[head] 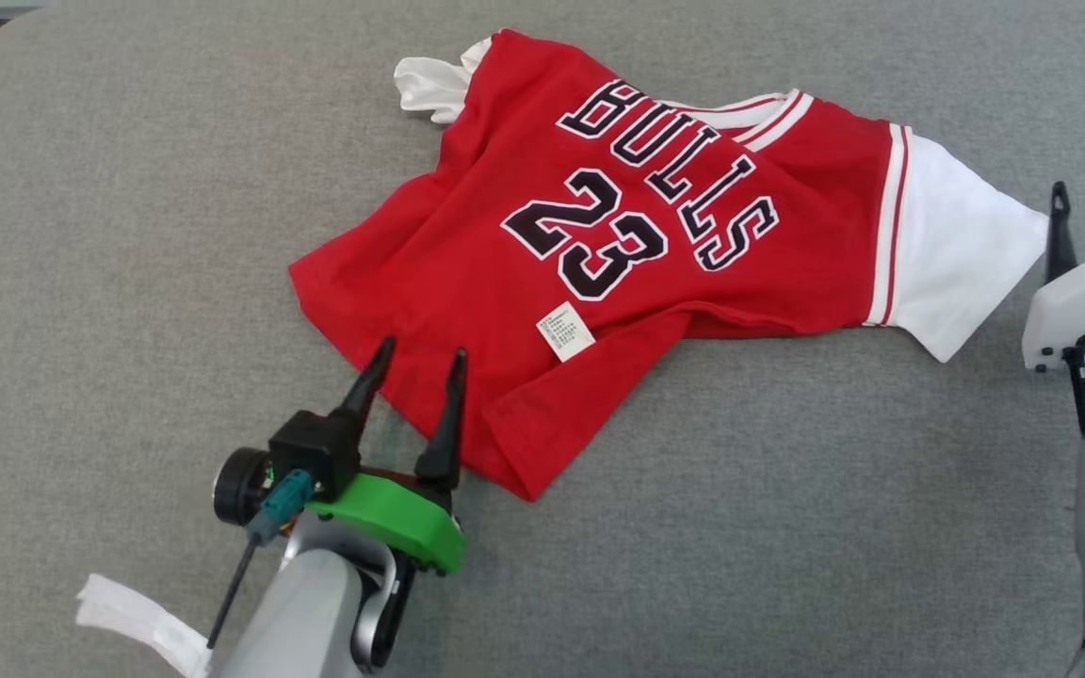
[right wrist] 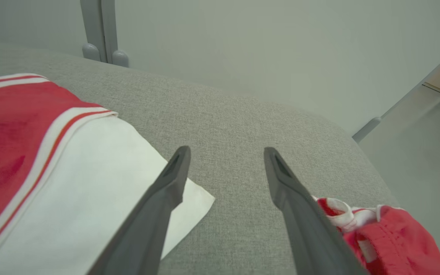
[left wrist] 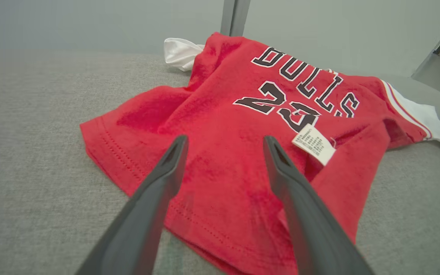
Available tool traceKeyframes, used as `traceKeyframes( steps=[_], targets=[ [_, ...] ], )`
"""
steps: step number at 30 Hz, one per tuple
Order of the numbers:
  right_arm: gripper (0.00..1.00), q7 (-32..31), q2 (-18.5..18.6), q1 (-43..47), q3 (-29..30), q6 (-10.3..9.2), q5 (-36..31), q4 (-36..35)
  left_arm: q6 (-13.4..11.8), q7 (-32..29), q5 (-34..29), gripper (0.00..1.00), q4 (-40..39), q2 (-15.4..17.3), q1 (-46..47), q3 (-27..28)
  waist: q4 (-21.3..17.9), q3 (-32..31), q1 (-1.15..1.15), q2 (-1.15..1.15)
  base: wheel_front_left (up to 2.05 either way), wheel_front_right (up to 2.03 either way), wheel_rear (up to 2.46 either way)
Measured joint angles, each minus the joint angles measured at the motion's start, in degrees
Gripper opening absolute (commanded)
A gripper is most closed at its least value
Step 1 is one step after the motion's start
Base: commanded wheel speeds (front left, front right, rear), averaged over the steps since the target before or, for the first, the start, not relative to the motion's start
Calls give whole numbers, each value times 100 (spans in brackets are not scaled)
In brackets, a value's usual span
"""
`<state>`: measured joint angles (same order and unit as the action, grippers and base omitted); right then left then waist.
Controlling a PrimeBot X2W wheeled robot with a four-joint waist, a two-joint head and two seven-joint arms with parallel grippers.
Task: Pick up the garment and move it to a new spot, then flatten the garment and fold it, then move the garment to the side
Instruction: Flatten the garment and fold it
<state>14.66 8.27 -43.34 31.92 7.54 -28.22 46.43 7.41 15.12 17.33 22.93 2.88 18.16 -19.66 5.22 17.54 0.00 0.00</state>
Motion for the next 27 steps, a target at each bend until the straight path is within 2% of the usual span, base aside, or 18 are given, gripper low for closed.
traceKeyframes(
  steps=[5,16,17,18,19,27],
  targets=[
    [100,26,-179,83,-168,0,68,-130,0,0,391,100,248,102,9,-661,-166,-66,0,0,0,0,0],
    [100,33,-301,377,-679,0,399,-355,0,0,960,100,814,376,165,-1339,-399,-177,0,0,0,0,0],
    [100,33,-301,399,-702,0,422,-364,0,0,999,50,820,391,184,-1361,-406,-189,0,0,0,0,0],
    [100,33,-300,423,-724,0,448,-367,0,0,1022,16,827,411,211,-1382,-411,-205,0,0,0,0,0],
    [100,33,-296,448,-744,0,464,-371,0,0,1034,0,836,428,229,-1399,-413,-223,0,0,0,0,0],
    [100,33,-293,527,-901,0,622,-419,0,0,1190,0,1105,549,270,-1726,-419,-332,0,0,0,0,0]
  ],
)
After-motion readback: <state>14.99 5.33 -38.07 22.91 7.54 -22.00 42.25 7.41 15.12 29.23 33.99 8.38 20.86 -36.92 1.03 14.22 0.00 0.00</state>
